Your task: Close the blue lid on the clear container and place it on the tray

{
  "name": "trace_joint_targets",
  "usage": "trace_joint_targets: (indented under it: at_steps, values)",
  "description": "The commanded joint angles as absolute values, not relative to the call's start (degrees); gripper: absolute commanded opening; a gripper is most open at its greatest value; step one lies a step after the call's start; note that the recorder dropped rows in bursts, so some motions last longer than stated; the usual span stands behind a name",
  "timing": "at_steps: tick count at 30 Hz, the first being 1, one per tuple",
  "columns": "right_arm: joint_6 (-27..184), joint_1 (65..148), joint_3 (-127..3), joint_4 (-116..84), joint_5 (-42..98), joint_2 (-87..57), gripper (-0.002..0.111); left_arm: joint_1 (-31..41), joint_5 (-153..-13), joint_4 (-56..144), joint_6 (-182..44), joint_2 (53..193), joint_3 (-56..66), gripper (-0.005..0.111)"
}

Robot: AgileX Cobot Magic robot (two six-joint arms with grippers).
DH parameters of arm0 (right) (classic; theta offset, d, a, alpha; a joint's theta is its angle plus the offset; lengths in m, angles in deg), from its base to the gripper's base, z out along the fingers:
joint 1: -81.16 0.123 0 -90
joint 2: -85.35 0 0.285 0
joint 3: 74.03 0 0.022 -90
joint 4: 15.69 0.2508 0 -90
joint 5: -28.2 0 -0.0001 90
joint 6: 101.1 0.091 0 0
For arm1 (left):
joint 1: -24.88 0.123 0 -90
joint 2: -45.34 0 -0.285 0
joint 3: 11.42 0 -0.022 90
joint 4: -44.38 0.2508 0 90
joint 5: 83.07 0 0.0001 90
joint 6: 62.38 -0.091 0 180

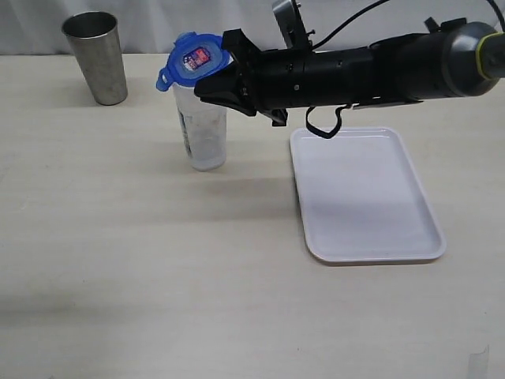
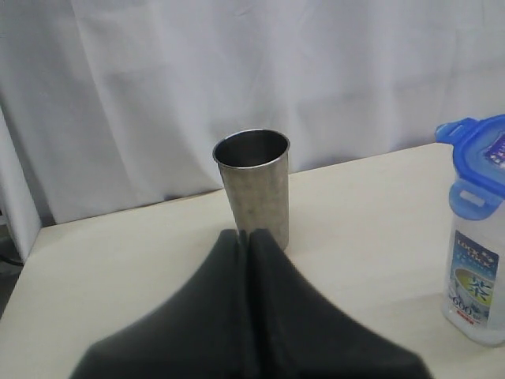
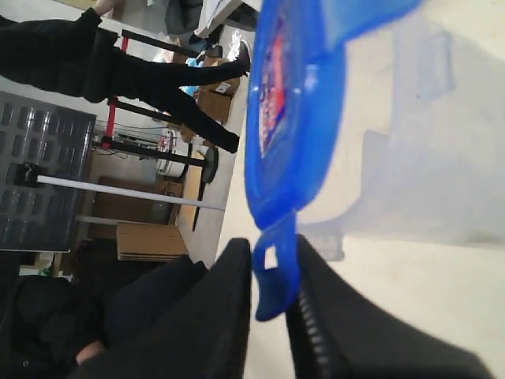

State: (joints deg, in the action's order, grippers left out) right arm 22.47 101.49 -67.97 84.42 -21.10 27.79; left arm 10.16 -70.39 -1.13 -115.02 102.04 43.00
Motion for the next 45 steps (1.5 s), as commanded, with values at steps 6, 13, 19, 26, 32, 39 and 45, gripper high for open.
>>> trace_joint_targets:
  at_steps: [6, 13, 19, 26, 32, 39, 45]
  values:
    - [21.0, 101.0, -68.1, 84.3, -21.6, 26.3, 0.034, 10.3, -70.4, -1.4, -114.6, 101.8, 43.3, 0.0]
    - [21.2, 101.0, -68.1, 84.2, -21.6, 26.3, 0.034, 10.3, -70.4, -1.4, -114.6, 101.8, 43.3, 0.0]
    - [18.5, 99.4, -68.1, 83.5, -28.5, 25.5, 0.034, 10.3, -70.1, -1.4, -114.6, 101.8, 43.3, 0.0]
    - [20.2, 86.9, -68.1, 66.8, -20.6, 13.4, 0.034, 10.3, -70.3, -1.3, -114.6, 101.8, 43.3, 0.0]
    - [50.8, 89.2, -73.1, 31.7, -0.1, 18.5, 0.034, 10.3, -70.3, -1.4, -114.6, 101.8, 43.3, 0.0]
    - [60.2, 89.2, -97.3, 25.8, -15.0, 40.0, 0.047, 10.3, -70.3, -1.5, -114.5, 101.8, 43.3, 0.0]
    - [65.8, 89.3, -114.7, 23.5, -23.8, 52.8, 0.047, 10.3, -70.3, -1.5, -114.5, 101.8, 43.3, 0.0]
